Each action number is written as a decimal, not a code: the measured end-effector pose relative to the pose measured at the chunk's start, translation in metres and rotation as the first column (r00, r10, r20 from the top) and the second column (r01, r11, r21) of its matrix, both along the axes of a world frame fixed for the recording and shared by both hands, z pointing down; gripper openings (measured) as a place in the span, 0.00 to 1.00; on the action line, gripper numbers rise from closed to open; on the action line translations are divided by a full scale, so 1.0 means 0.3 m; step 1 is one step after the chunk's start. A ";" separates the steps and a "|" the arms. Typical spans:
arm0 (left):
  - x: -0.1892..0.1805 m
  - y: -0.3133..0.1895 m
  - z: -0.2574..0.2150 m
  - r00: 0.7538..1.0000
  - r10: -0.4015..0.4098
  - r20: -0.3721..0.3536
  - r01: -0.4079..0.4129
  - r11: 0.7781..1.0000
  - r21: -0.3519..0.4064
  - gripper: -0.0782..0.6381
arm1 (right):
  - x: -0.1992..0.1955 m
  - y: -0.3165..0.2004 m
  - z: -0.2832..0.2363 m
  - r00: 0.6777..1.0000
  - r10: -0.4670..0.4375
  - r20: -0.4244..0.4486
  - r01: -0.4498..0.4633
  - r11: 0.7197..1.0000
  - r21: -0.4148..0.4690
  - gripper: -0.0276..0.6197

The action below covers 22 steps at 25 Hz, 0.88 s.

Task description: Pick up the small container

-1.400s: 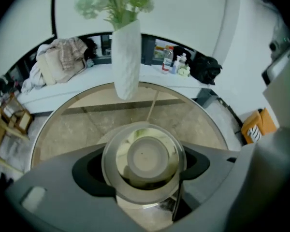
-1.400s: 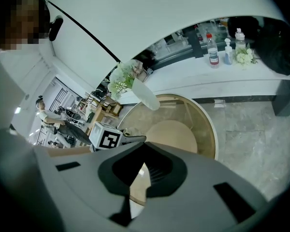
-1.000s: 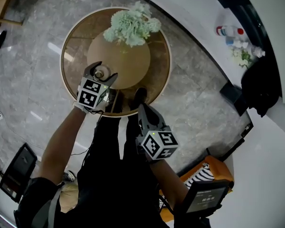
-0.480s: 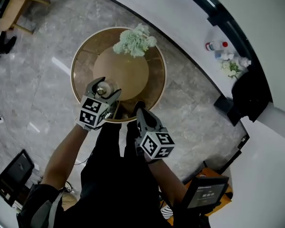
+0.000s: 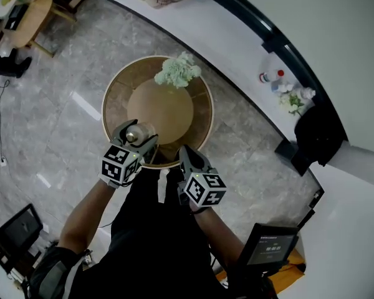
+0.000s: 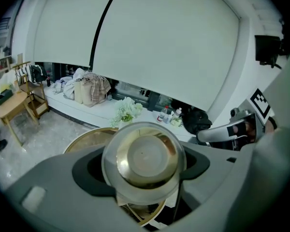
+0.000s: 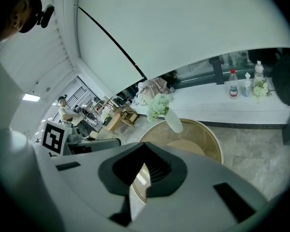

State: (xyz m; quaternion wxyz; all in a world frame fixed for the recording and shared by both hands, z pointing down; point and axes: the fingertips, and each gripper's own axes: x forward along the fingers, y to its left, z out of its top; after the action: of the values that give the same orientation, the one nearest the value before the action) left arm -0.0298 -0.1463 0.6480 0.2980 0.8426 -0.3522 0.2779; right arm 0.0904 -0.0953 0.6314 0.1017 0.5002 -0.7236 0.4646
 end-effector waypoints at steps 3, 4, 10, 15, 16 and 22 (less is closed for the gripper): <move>-0.012 0.023 -0.068 0.999 -0.028 -0.026 0.028 1.000 0.002 0.58 | -0.014 -0.016 -0.062 0.999 -0.038 -0.010 0.039 0.999 0.029 0.05; -0.018 0.034 -0.090 0.999 -0.035 -0.034 0.035 0.999 0.000 0.58 | -0.019 -0.023 -0.086 0.999 -0.050 -0.016 0.051 0.998 0.042 0.05; -0.020 0.093 -0.226 0.993 -0.064 -0.099 0.062 0.998 -0.019 0.58 | -0.008 -0.078 -0.236 0.999 -0.047 0.008 0.046 0.993 0.112 0.05; 0.006 0.123 -0.355 0.987 -0.059 -0.151 0.060 0.998 -0.003 0.58 | -0.013 -0.095 -0.326 0.998 -0.049 0.037 0.044 0.990 0.134 0.05; 0.007 0.128 -0.379 0.985 -0.063 -0.160 0.064 0.998 0.001 0.58 | -0.019 -0.096 -0.343 0.998 -0.054 0.042 0.048 0.989 0.139 0.05; -0.050 0.137 -0.511 0.971 -0.113 -0.211 0.124 0.991 0.042 0.58 | -0.076 -0.103 -0.461 0.994 -0.084 0.070 0.070 0.979 0.189 0.05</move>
State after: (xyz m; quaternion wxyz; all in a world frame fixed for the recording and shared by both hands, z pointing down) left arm -0.0448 -0.1052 0.4947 0.3262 0.8523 -0.3762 0.1599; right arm 0.0677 -0.1262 0.4932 0.0441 0.4607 -0.7861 0.4097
